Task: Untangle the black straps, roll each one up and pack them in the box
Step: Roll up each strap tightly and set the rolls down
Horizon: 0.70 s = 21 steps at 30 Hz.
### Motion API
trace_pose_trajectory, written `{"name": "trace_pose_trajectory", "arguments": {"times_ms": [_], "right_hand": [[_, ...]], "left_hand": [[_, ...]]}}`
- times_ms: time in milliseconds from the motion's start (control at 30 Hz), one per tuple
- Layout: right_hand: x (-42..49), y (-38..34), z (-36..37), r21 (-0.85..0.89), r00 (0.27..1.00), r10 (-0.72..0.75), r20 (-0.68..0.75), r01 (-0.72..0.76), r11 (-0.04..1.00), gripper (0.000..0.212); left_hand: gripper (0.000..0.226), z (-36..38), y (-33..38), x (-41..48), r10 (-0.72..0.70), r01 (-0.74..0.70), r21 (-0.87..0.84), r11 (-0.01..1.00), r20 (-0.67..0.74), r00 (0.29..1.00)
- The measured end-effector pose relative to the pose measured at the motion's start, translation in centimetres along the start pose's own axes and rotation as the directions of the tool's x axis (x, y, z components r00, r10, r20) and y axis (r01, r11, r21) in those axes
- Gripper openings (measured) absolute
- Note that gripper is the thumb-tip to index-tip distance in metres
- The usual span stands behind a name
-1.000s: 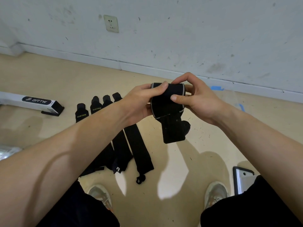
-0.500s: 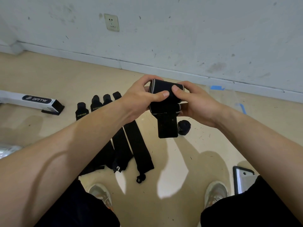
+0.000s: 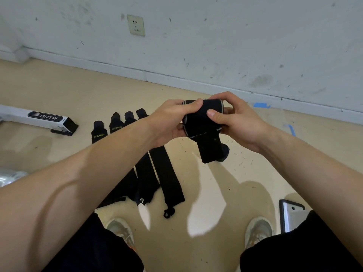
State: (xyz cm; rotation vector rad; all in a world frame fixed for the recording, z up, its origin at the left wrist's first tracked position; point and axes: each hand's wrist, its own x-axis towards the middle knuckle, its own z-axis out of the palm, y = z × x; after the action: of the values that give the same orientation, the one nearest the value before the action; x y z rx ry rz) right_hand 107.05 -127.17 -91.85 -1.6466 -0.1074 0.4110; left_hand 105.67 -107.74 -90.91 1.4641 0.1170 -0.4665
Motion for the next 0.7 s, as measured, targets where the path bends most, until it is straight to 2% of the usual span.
{"name": "trace_pose_trajectory", "arguments": {"times_ms": [167,300,367,500,700], "right_hand": [[-0.2,-0.2,0.6,-0.015,0.998,-0.006,-0.062,0.005,1.0,0.035],[-0.6,-0.3,1.3,-0.024,0.987,0.11,-0.12,-0.113,0.993,0.044],[-0.9,-0.4,1.5,0.007,0.982,0.163,-0.095,-0.163,0.987,0.039],[-1.3,-0.3,1.8,-0.031,0.994,0.102,-0.044,-0.103,0.994,0.01],[-1.4,-0.7,2.4,0.025,0.99,0.132,-0.058,-0.131,0.991,0.01]], "left_hand": [[0.04,-0.2,0.1,0.1,-0.02,0.02,-0.029,0.999,-0.018,1.0],[0.035,-0.7,0.4,0.5,-0.029,0.008,-0.171,0.985,-0.123,0.992],[0.035,-1.3,0.4,0.8,-0.061,0.008,-0.266,0.964,-0.192,0.98],[0.033,-2.0,0.5,1.3,-0.086,-0.02,-0.335,0.942,-0.299,0.95],[0.024,-1.9,0.9,1.4,-0.009,-0.127,-0.306,0.944,-0.408,0.913]]}}
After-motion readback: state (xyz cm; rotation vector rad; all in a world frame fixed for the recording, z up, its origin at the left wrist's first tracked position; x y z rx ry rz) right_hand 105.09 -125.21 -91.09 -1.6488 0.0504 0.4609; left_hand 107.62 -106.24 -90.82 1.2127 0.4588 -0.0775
